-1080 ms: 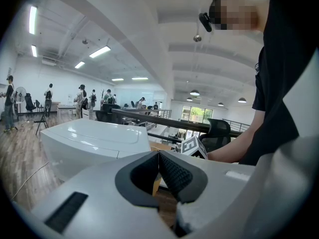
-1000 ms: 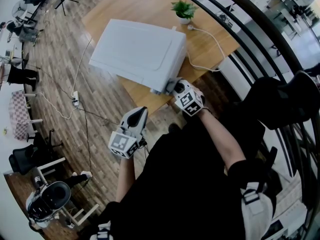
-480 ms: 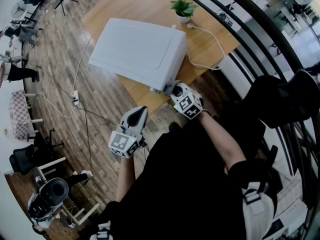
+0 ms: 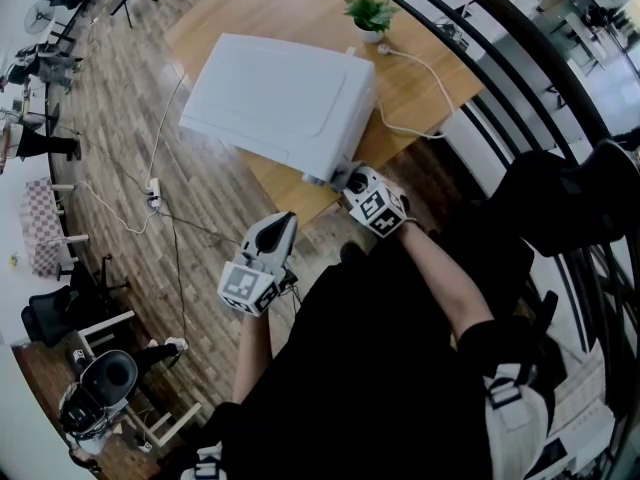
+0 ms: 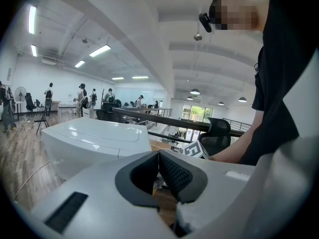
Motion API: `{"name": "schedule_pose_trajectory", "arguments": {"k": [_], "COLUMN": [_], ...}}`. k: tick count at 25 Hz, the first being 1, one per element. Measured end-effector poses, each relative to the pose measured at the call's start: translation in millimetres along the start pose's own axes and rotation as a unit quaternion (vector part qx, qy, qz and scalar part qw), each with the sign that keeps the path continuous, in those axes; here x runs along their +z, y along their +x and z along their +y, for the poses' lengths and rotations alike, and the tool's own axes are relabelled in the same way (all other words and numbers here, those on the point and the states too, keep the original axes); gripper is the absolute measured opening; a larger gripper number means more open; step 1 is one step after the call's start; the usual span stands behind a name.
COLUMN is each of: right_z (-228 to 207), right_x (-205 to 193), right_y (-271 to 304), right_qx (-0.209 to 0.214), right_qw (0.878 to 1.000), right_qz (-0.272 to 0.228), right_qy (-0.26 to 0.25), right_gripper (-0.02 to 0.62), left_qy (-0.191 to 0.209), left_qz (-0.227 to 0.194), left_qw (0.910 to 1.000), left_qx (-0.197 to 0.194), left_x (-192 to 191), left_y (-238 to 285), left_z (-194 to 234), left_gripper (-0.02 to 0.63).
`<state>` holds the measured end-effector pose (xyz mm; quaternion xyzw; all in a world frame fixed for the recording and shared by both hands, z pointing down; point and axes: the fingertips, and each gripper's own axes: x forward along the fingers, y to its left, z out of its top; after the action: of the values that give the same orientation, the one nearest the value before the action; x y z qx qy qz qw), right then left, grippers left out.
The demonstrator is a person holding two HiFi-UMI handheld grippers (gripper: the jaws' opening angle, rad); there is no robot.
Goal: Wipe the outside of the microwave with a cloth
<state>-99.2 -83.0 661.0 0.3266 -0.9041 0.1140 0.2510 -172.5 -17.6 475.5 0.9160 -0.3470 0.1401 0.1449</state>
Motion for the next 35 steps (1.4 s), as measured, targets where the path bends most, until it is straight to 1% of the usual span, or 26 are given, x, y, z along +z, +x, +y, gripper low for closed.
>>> {"name": "schedule_pose_trajectory", "arguments": {"k": [11,22,24,27,32,35], "right_z": [5,0,-2,-7,-15,-21], "right_x": [-28,-36,-38,-39,-45,-47], "right_y": [16,22,22,24,27,29], "right_qx": [0.019,0.039,0.041,0.043,0.046,0.046], "right_qw": [0.999,0.999,0.998,0.998,0.998,0.998], "right_qz": [0.029,0.038,0.039,0.041,0.047,0.049], "right_qy": [0.004,0.0,0.0,0.001,0.005,0.005], "right_gripper": [0.017,0.017,0.017,0.017,0.017,0.017], "left_qy": [-0.004,-0.006,-0.006,0.0,-0.01,-0.006], "left_qz": [0.008,0.016,0.014,0.025,0.021,0.028], "left_qw": [0.9999,0.9996,0.9997,0.9995,0.9994,0.9991], "left_qx": [0.014,0.021,0.019,0.021,0.025,0.03], "left_x": [-4,-3,-4,-6,0,1], "left_y": [-4,6,8,11,18,21], "left_z": [7,9,9,12,11,13], "left_gripper": [0.003,0.003,0.003,0.003,0.003,0.003]}}
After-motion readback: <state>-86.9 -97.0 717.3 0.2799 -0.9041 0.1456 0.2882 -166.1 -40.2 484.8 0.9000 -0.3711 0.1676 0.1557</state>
